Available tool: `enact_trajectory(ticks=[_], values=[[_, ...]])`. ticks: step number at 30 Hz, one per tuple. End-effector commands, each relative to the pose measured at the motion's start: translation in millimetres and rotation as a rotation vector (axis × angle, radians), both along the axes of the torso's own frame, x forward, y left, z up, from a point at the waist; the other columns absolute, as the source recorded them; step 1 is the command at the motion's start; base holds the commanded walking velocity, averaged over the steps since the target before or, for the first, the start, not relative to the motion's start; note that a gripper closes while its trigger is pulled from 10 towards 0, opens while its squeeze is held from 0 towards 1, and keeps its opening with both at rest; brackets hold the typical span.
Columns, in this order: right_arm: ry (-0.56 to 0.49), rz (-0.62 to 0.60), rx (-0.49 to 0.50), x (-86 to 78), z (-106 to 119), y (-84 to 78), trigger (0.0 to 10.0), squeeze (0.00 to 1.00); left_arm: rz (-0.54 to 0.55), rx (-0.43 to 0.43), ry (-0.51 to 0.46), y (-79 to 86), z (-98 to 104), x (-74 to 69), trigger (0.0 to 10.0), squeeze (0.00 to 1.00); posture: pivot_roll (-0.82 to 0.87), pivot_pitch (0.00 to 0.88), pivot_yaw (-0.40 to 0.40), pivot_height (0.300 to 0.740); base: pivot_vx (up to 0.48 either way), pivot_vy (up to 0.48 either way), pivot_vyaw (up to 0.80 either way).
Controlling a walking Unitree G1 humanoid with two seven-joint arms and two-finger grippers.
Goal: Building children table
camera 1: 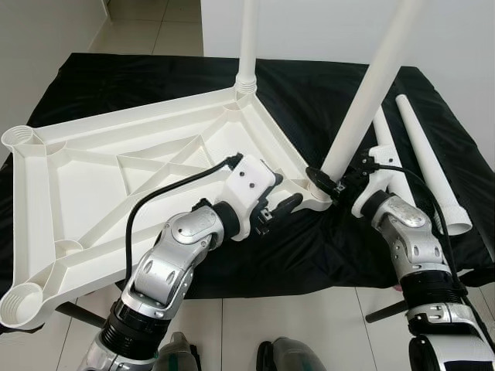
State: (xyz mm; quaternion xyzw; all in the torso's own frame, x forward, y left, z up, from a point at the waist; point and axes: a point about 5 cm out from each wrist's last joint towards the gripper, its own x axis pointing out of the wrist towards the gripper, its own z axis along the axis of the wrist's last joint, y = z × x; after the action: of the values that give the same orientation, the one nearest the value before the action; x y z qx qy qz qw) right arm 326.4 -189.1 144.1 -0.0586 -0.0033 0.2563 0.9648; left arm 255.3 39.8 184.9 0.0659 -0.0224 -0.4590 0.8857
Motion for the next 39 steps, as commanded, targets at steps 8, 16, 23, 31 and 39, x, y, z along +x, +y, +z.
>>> enact_trajectory(ticks=[8,16,23,31,39], values=[[0.067,-0.259,0.126,-3.5,-3,13.5,10.0,0.0,-0.009,0.006,-0.006,-3.3,0,-1.8,10.0,0.0,-0.12,0.007,-0.019,0.74,0.0,0.0,0.0],[0.001,-0.388,0.166,-12.1,11,25.4,10.0,0.0,-0.014,0.005,-0.003,-4.0,-1,-3.0,10.0,0.0,-0.13,0.005,-0.022,0.74,0.0,0.0,0.0],[-0.028,-0.577,0.157,-24.4,13,38.5,10.0,0.0,-0.021,0.008,-0.003,-5.5,-1,-3.5,10.0,0.0,-0.12,0.0,-0.032,0.74,0.0,0.0,0.0],[0.006,-0.644,0.147,-29.7,10,40.1,10.0,0.0,-0.02,0.008,-0.001,-6.0,-2,-4.8,10.0,0.0,-0.12,0.001,-0.035,0.74,0.0,0.0,0.0],[0.006,-0.577,0.172,-29.4,12,41.2,10.0,1.0,-0.021,0.008,-0.003,-6.2,-2,-4.9,10.0,0.0,-0.13,0.005,-0.033,0.74,0.0,0.0,0.0]])
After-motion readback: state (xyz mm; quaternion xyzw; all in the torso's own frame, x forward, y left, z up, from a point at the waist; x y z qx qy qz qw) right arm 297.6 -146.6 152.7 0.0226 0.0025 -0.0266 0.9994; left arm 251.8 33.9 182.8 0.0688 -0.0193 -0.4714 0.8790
